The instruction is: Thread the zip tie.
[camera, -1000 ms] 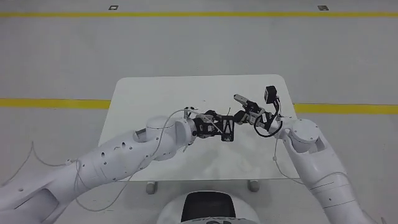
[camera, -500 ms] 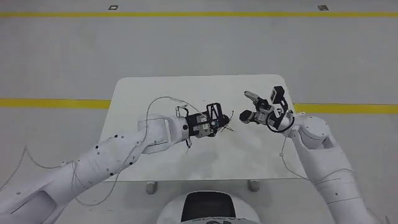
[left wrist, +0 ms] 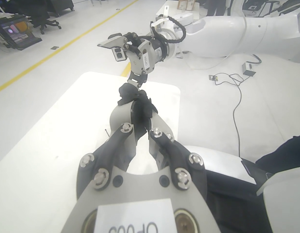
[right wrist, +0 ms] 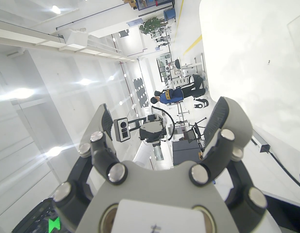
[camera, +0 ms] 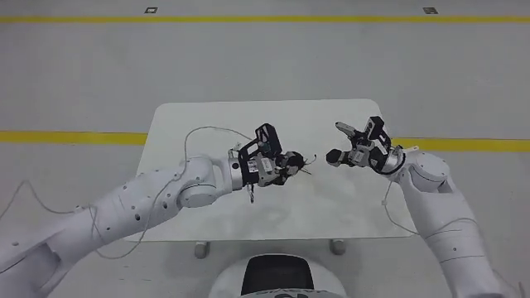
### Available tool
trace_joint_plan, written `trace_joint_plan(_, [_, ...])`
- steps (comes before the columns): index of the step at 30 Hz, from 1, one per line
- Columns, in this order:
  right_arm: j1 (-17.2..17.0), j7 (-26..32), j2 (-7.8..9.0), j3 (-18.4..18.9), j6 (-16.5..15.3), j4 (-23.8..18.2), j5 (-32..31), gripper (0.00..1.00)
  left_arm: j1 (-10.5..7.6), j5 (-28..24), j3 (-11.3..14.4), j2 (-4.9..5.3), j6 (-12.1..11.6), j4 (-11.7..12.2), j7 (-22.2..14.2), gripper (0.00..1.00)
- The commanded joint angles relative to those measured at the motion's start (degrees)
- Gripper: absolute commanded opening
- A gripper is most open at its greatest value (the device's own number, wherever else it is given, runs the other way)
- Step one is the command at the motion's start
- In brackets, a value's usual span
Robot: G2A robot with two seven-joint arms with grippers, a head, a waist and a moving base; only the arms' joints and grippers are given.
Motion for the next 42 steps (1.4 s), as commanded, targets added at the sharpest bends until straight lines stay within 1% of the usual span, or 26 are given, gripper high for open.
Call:
trace_joint_plan(1, [0.0, -0.1, 0.00, 0.0, 0.0, 0.0, 0.0, 1.00, 0.07, 0.0, 0.0, -0.01, 0.0, 0.0, -0.1, 0.00])
trace_joint_plan(3, [0.0, -0.1, 0.00, 0.0, 0.0, 0.0, 0.0, 1.00, 0.30, -0.5, -0.1, -0.02, 0.1, 0.1, 0.0, 0.00])
trace_joint_plan(5, [0.0, -0.1, 0.00, 0.0, 0.0, 0.0, 0.0, 1.00, 1.97, -7.6, -0.9, -0.17, 0.0, 0.7, 2.2, 0.00])
trace_joint_plan(6, [-0.2, -1.2, -0.03, 0.1, -0.8, -0.2, -0.1, 1.00, 2.85, -12.6, -0.9, -0.23, 0.0, 0.9, 2.2, 0.00])
trace_joint_plan(7, [-0.6, -1.1, -0.05, 0.2, -1.9, 0.0, 0.5, 1.00, 3.43, -20.1, -1.3, -0.26, 0.0, 0.7, 1.4, 0.00])
trace_joint_plan(8, [-0.7, 0.1, -0.01, 0.4, -2.6, 0.4, 1.3, 1.00, 3.65, -24.9, -1.4, -0.25, 0.0, 0.3, 0.1, 0.00])
trace_joint_plan(9, [-0.6, 1.0, 0.05, 0.6, -3.3, 1.1, 1.7, 1.00, 3.80, -29.2, -1.5, -0.21, 0.0, -0.1, -2.1, 0.00])
trace_joint_plan(10, [-0.4, 2.4, 0.14, 0.8, -4.4, 1.9, 1.9, 1.00, 3.86, -34.2, -2.3, -0.14, 0.0, -0.2, -3.5, 0.00])
trace_joint_plan(13, [0.6, 8.3, 0.37, 0.6, -6.9, 4.1, 2.0, 1.00, 4.58, -41.8, -3.4, -0.01, 0.0, -0.4, -10.1, 0.00])
trace_joint_plan(14, [1.4, 11.8, 0.55, 0.3, -8.2, 5.6, 1.2, 1.00, 4.91, -44.5, -4.2, 0.01, 0.0, 0.1, -13.4, 0.00])
trace_joint_plan(16, [2.7, 14.7, 0.63, 0.0, -9.3, 7.6, 1.3, 1.00, 5.65, -47.8, -5.7, -0.08, 0.0, 1.0, -17.4, 0.00])
trace_joint_plan(17, [3.5, 17.3, 0.67, -0.4, -10.0, 8.8, 1.3, 1.00, 6.46, -49.9, -6.9, -0.22, 0.0, 1.5, -19.1, 0.00])
trace_joint_plan(20, [5.4, 20.6, 0.67, -1.3, -11.9, 11.2, 1.1, 1.00, 9.07, -56.8, -10.6, -0.82, 0.0, 2.2, -23.1, 0.00])
trace_joint_plan(21, [6.1, 21.6, 0.62, -1.9, -12.9, 12.1, 1.0, 1.00, 10.26, -58.7, -12.4, -1.14, 0.0, 3.2, -25.3, 0.00])
trace_joint_plan(22, [6.5, 21.6, 0.53, -2.6, -13.4, 12.4, 1.4, 1.00, 11.02, -59.2, -13.7, -1.44, 0.0, 3.6, -26.7, 0.00])
trace_joint_plan(24, [7.2, 21.6, 0.42, -4.4, -13.8, 12.6, 3.6, 1.00, 13.27, -61.0, -16.7, -2.26, 0.0, 4.6, -29.1, 0.00])
trace_joint_plan(26, [7.7, 21.6, 0.51, -5.3, -13.5, 12.9, 5.1, 1.00, 14.55, -59.0, -19.1, -2.98, 0.0, 5.1, -29.9, 0.00])
trace_joint_plan(27, [7.7, 21.6, 0.51, -5.3, -13.5, 12.9, 5.1, 1.00, 14.61, -57.9, -19.5, -3.07, 0.0, 5.2, -29.8, 0.00])
trace_joint_plan(33, [7.7, 21.6, 0.51, -5.3, -13.5, 12.9, 5.1, 1.00, 14.61, -57.9, -19.5, -3.07, 0.0, 5.2, -29.8, 0.00])
trace_joint_plan(34, [7.7, 21.6, 0.51, -5.3, -13.5, 12.9, 5.1, 1.00, 15.00, -58.9, -19.5, -3.12, 0.1, 5.1, -29.5, 0.00])
trace_joint_plan(35, [7.6, 21.3, 0.50, -5.3, -13.6, 12.8, 5.2, 1.00, 15.65, -62.1, -19.7, -3.21, 0.5, 5.3, -29.9, 0.00])
trace_joint_plan(36, [7.3, 20.6, 0.46, -5.4, -13.9, 12.5, 5.4, 1.00, 15.89, -64.8, -20.2, -3.28, 0.3, 5.6, -30.6, 0.00])
trace_joint_plan(37, [7.1, 21.6, 0.40, -5.5, -14.3, 12.4, 6.3, 1.00, 16.31, -68.1, -20.6, -3.38, 0.0, 5.9, -31.6, 0.00])
trace_joint_plan(38, [6.9, 21.6, 0.35, -6.5, -15.4, 11.8, 7.8, 1.00, 16.87, -72.5, -21.1, -3.50, 0.0, 6.6, -33.5, 0.00])
trace_joint_plan(39, [6.8, 21.6, 0.41, -7.3, -16.0, 11.9, 9.1, 1.00, 17.18, -75.7, -21.6, -3.61, 0.0, 7.2, -34.8, 0.00])
trace_joint_plan(42, [7.4, 21.6, 1.00, -10.1, -19.4, 12.8, 10.8, 1.00, 17.72, -82.1, -22.4, -4.04, 0.0, 9.5, -39.3, 0.00])
